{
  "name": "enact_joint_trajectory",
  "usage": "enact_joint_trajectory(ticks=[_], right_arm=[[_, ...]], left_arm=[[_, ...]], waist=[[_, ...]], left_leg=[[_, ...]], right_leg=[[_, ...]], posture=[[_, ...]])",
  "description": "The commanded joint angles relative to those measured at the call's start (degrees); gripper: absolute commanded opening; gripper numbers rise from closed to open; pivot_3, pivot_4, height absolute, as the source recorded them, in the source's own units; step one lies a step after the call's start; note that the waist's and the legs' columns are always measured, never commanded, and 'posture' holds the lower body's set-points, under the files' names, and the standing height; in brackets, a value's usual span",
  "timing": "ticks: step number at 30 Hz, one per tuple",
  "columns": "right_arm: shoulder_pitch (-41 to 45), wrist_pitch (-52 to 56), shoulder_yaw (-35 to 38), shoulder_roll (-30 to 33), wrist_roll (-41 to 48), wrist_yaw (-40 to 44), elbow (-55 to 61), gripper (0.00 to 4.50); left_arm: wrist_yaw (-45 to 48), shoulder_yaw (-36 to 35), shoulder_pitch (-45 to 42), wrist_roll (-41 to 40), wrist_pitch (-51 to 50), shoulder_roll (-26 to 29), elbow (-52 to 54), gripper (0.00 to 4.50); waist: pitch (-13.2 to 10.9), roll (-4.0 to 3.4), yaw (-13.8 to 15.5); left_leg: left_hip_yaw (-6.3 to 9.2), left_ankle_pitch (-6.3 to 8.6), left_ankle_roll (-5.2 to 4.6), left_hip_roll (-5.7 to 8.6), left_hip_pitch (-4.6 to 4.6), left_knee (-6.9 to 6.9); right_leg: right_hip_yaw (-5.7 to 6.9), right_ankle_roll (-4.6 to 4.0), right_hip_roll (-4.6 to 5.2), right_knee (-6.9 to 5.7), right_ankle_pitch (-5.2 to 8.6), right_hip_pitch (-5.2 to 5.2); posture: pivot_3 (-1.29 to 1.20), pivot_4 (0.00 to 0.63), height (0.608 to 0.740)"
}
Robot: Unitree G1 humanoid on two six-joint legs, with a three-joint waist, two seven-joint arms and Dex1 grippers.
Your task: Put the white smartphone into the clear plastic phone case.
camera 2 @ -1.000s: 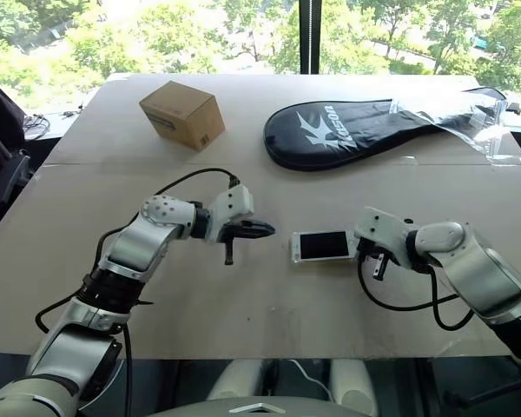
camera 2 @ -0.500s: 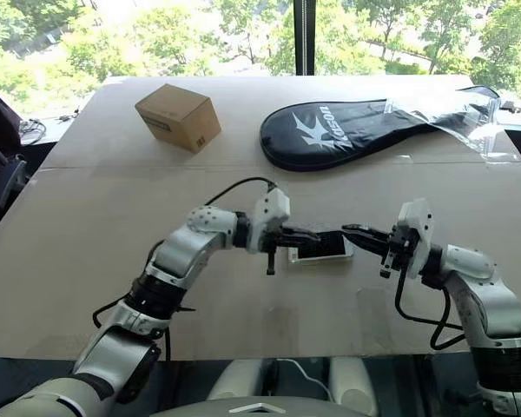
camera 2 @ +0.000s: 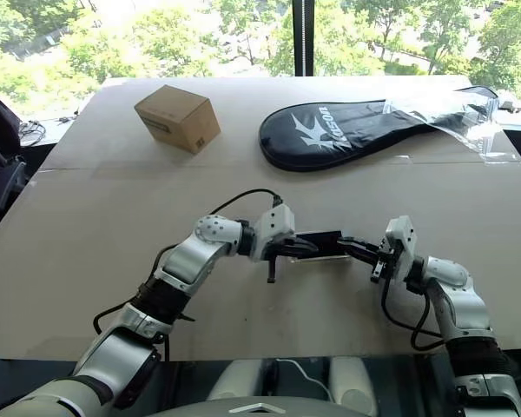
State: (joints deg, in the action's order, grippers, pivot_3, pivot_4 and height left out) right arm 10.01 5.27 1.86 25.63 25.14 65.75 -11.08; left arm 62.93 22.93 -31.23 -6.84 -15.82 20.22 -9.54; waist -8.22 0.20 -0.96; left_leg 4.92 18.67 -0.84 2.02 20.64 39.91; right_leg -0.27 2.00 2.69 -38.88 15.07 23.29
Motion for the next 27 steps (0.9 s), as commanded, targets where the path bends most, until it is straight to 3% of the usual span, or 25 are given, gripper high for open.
enact_joint_trajectory(ticks=[1,7,12,16,18,19,20,25,27], right_arm=[[1.82,-3.43,-4.89,1.52,-8.49,0.23,-13.28,0.07],[2.9,1.73,-14.25,5.25,-15.13,3.67,-16.19,0.07],[3.59,2.14,-19.77,7.17,-21.05,2.71,-18.17,0.07],[4.47,-1.68,-13.9,3.79,-14.96,1.53,-16.62,0.07],[4.59,-2.52,-9.96,3.18,-10.38,2.68,-13.15,0.58],[4.46,-2.65,-8.56,3.35,-8.93,3.1,-11.54,0.87],[4.13,-2.09,-6.64,4.48,-6.7,4.39,-8.81,1.33],[4.21,1.09,5.25,9.65,4.25,5.6,0.59,3.32],[4.29,1.27,8.17,12.52,5.35,6.68,0.07,4.04]], left_arm=[[-0.06,-0.05,0.73,0.45,-0.22,0.6,0.68,0.0],[-0.49,-0.54,0.98,0.34,-0.89,1.08,1.71,0.0],[-0.91,-0.81,1.22,0.35,-1.09,1.3,1.81,0.0],[-2.71,-3.33,2.11,-1.51,0.07,0.16,2.24,0.0],[-2.83,-5.29,3.28,-2.5,1.92,0.54,2.85,0.0],[-2.77,-6.22,3.95,-3.02,2.59,0.96,3.43,0.0],[-0.88,-7.76,5.13,-5.56,2.01,1.97,5.25,0.53],[4.47,-17.02,9.24,-12.22,2.17,10.44,7.3,2.3],[6.05,-20.61,10.3,-14.41,2.67,13.51,6.46,2.98]], waist=[[0.07,0.09,-0.15],[0.45,0.41,-0.07],[1.87,1.0,0.14],[2.2,1.24,0.03],[2.15,1.31,-0.01],[1.96,1.01,-0.02],[1.69,0.6,-0.02],[0.62,-0.36,0.14],[0.5,-0.48,0.2]], left_leg=[[-0.02,0.0,0.0,-0.01,-0.13,-0.03],[-0.02,0.18,-0.3,-0.18,-2.11,-0.85],[0.08,0.2,-0.28,-0.27,-2.15,-1.0],[0.09,0.2,-0.27,-0.28,-2.21,-1.11],[0.03,0.2,-0.28,-0.29,-2.22,-1.11],[0.03,0.2,-0.28,-0.29,-2.2,-1.11],[0.0,0.2,-0.28,-0.29,-2.13,-1.11],[-0.03,0.18,-0.25,-0.29,-1.6,-1.19],[-0.08,0.04,-0.02,-0.23,-0.81,-1.14]], right_leg=[[-0.04,0.0,-0.02,0.0,0.0,-0.09],[-0.09,0.0,-0.22,0.74,0.06,-2.08],[-0.09,-0.02,-0.39,0.98,0.04,-2.15],[-0.1,-0.04,-0.24,1.03,0.04,-2.17],[-0.18,-0.04,-0.21,1.04,0.04,-2.17],[-0.2,-0.04,-0.2,1.05,0.04,-2.16],[-0.23,-0.04,-0.18,1.05,0.04,-2.07],[-0.23,-0.05,-0.13,0.91,0.02,-1.47],[-0.24,-0.04,-0.06,0.86,0.0,-0.65]], posture=[[0.0,0.15,0.74],[0.0,0.15,0.74],[0.0,0.15,0.74],[0.0,0.15,0.74],[0.0,0.15,0.74],[0.0,0.15,0.74],[0.0,0.15,0.74],[0.0,0.15,0.74],[0.0,0.15,0.74]])
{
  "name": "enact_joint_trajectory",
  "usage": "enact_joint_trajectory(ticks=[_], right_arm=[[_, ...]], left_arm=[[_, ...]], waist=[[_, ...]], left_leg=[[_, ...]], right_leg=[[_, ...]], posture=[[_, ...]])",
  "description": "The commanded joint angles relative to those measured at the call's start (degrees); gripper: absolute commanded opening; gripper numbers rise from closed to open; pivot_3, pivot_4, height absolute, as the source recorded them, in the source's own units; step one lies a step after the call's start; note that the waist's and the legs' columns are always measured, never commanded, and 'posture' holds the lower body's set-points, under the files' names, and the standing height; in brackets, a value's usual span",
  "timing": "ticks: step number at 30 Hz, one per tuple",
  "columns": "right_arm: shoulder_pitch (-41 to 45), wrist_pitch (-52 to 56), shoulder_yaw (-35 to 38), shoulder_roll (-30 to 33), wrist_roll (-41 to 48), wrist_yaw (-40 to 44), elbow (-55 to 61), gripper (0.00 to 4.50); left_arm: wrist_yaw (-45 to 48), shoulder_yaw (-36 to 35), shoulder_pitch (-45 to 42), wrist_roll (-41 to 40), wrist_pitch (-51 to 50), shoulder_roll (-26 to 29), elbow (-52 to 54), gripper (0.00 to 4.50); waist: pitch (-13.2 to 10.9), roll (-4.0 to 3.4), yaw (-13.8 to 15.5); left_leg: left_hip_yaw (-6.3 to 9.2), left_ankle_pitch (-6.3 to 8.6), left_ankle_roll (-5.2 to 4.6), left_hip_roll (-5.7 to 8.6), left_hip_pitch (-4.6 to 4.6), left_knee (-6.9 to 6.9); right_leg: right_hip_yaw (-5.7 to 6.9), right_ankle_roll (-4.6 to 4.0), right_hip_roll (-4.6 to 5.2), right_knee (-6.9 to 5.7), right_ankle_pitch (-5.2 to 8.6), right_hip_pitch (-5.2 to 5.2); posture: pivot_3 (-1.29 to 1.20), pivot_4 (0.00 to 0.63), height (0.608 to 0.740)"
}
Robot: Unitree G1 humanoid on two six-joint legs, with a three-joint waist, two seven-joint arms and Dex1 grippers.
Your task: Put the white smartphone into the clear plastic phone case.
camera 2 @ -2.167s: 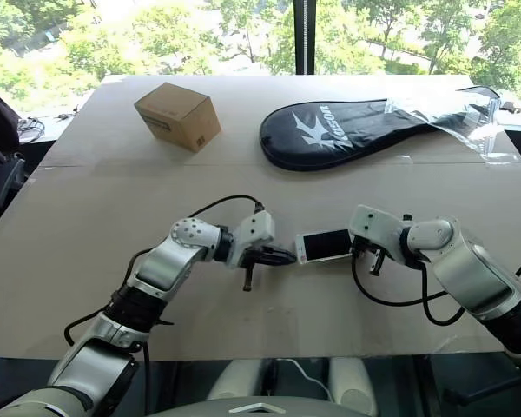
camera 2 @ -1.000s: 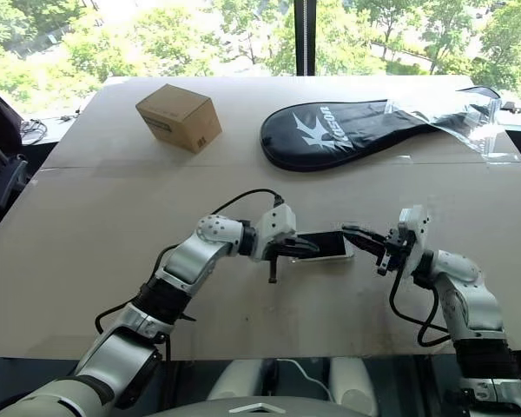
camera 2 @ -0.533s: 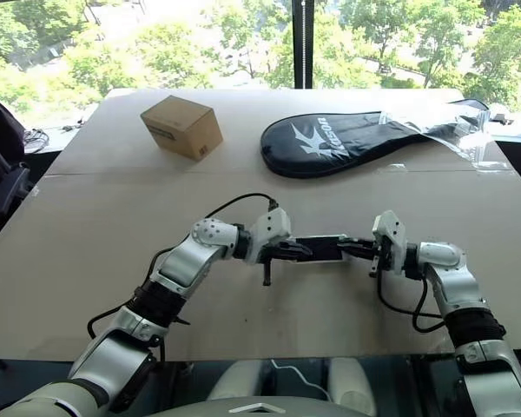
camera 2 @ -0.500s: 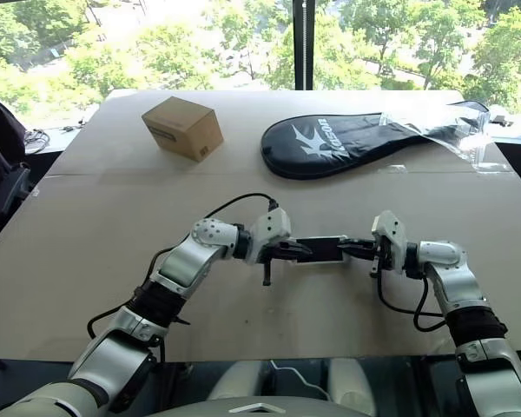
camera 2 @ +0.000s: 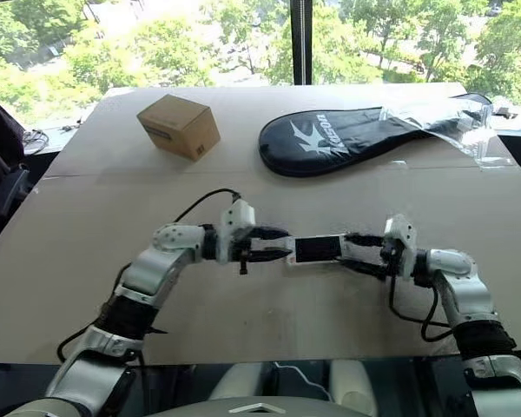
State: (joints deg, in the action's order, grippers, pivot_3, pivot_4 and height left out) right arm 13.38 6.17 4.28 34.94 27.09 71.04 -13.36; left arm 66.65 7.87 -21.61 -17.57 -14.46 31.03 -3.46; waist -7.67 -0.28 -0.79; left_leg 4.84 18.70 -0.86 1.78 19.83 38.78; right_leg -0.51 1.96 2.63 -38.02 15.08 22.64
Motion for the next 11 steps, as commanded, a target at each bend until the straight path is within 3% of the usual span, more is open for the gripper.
enact_joint_trajectory(ticks=[1,3,4,11], right_arm=[[0.92,0.05,7.06,5.0,3.41,2.23,0.86,4.5],[0.86,-0.58,9.23,8.35,3.08,4.11,-3.07,4.5],[0.89,-1.63,9.72,9.61,2.35,4.85,-5.19,4.5],[1.07,-3.79,9.75,14.79,-0.15,11.4,-15.13,4.5]], left_arm=[[2.8,-7.25,1.19,-3.8,2.17,4.54,-0.54,3.53],[3.28,-9.92,2.28,-3.21,3.56,8.04,-2.71,4.31],[2.16,-11.0,2.58,-2.23,5.32,8.8,-4.07,4.41],[3.34,-15.41,4.55,-2.93,7.44,12.41,-10.33,4.41]], waist=[[-0.05,0.01,0.05],[-0.06,0.01,0.07],[-0.07,0.03,0.15],[-0.24,0.02,0.15]], left_leg=[[0.01,-0.02,0.03,0.0,0.2,0.02],[0.0,-0.01,0.02,0.01,0.37,-0.03],[0.01,-0.01,0.02,0.01,0.55,-0.07],[-0.03,-0.01,0.02,0.05,1.0,-0.05]], right_leg=[[0.03,0.0,0.0,0.01,-0.01,0.19],[0.07,0.01,0.01,0.09,0.0,0.38],[0.1,0.01,0.02,0.16,0.0,0.54],[0.12,0.0,0.08,0.12,-0.01,0.96]], posture=[[0.0,0.15,0.74],[0.0,0.15,0.74],[0.0,0.15,0.74],[0.0,0.15,0.74]])
